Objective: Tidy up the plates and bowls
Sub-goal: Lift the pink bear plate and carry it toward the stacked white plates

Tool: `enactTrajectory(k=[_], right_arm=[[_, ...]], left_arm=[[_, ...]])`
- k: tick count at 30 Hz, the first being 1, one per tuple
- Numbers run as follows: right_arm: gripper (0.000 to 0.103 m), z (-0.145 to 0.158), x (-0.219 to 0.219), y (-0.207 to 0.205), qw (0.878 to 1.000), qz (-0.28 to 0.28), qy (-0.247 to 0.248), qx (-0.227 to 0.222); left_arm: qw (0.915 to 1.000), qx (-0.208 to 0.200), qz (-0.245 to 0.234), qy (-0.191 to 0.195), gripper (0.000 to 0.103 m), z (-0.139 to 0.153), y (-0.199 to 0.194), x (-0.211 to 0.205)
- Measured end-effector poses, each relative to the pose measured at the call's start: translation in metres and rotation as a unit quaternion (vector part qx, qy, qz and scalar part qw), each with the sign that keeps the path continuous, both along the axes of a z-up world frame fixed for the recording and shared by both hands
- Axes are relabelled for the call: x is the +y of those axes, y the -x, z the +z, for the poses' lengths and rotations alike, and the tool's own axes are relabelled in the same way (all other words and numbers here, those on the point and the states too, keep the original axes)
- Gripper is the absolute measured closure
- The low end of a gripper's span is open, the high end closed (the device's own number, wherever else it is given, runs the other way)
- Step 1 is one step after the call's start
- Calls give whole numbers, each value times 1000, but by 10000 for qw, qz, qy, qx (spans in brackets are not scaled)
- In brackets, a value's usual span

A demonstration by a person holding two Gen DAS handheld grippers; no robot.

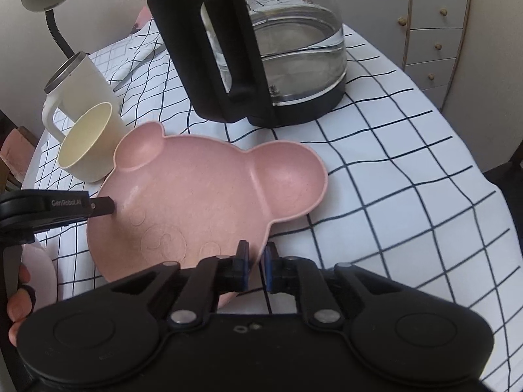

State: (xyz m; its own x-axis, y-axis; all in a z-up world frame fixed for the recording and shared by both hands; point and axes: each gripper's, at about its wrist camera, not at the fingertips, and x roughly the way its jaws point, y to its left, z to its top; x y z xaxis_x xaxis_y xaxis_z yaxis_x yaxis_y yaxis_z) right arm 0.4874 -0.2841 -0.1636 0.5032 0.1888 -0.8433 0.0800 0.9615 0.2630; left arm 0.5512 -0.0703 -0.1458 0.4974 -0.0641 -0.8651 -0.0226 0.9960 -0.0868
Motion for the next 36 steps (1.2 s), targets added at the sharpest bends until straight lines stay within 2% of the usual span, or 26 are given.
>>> enactTrajectory(k=[7, 14, 28, 36], right_arm=[[93, 14, -7, 24, 9999, 91, 92, -59], [93, 37, -17, 61, 9997, 88, 140, -170], [93, 101, -43, 173, 9978, -86, -5, -655], [93, 125, -57, 240, 9960, -197, -21, -868]], left_arm=[[9997, 81, -36, 217, 93, 12, 32, 0], [9995, -33, -194, 231, 93, 43, 78, -9], [9948, -522, -852, 203, 93, 120, 197, -27], [9895, -719, -1242, 180, 93, 140, 266, -41]])
